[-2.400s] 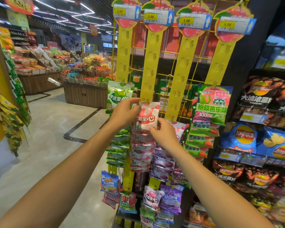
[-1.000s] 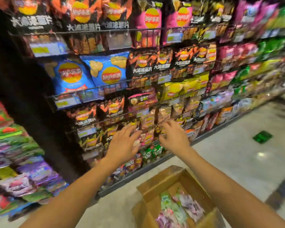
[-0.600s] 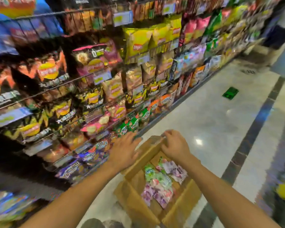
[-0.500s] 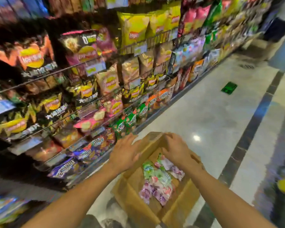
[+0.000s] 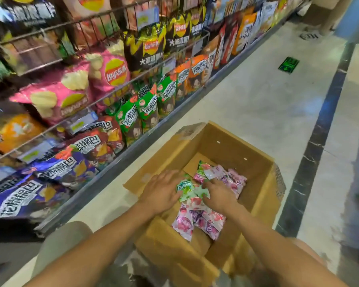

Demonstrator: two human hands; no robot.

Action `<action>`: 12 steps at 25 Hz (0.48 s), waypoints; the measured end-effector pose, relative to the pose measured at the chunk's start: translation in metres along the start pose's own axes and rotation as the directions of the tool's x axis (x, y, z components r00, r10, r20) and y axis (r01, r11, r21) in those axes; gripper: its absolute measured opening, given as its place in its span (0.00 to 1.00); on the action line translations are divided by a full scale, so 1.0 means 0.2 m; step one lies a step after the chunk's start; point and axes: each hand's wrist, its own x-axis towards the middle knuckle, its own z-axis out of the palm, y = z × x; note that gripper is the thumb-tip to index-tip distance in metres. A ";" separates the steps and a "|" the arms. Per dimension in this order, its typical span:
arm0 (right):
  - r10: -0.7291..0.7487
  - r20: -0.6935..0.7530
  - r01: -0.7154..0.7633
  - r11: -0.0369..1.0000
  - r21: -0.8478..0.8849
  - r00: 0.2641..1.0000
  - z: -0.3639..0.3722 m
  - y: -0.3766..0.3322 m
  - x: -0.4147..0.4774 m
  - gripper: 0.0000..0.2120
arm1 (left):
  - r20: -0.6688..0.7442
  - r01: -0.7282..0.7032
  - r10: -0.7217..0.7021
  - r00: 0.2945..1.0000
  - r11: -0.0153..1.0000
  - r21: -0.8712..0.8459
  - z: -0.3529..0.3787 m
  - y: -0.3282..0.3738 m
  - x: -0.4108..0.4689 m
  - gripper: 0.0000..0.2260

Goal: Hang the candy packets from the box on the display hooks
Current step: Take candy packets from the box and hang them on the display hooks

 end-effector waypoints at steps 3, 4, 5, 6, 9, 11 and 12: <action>-0.007 0.066 0.010 0.999 -0.040 0.998 0.29 0.05 0.14 0.21 | 0.001 0.001 -0.001 1.000 0.998 -0.069 0.23 -0.12 0.03 0.25; 0.007 0.106 -0.002 0.999 -0.040 0.994 0.38 0.05 0.18 0.22 | -0.005 0.005 -0.006 1.000 0.995 -0.098 0.28 -0.15 0.04 0.24; 0.009 0.138 -0.005 1.000 -0.028 0.990 0.47 0.06 0.23 0.23 | -0.014 0.015 -0.017 1.000 0.988 -0.151 0.32 -0.17 0.04 0.23; 0.038 0.175 -0.035 0.999 -0.019 0.984 0.54 0.06 0.27 0.23 | -0.020 0.036 -0.042 0.999 0.971 -0.238 0.33 -0.19 0.05 0.22; 0.122 0.251 -0.162 0.976 0.148 0.960 0.72 0.04 0.40 0.19 | -0.024 0.143 -0.237 0.971 0.660 -0.737 0.30 -0.22 0.07 0.14; 0.249 0.292 -0.356 0.841 0.408 0.923 0.80 -0.01 0.48 0.05 | 0.017 0.149 -0.352 0.936 0.350 -0.925 0.25 -0.25 0.07 0.19; 0.336 0.338 -0.472 0.711 0.521 0.879 0.85 -0.03 0.53 0.05 | 0.048 0.144 -0.387 0.921 0.224 -0.964 0.24 -0.27 0.08 0.22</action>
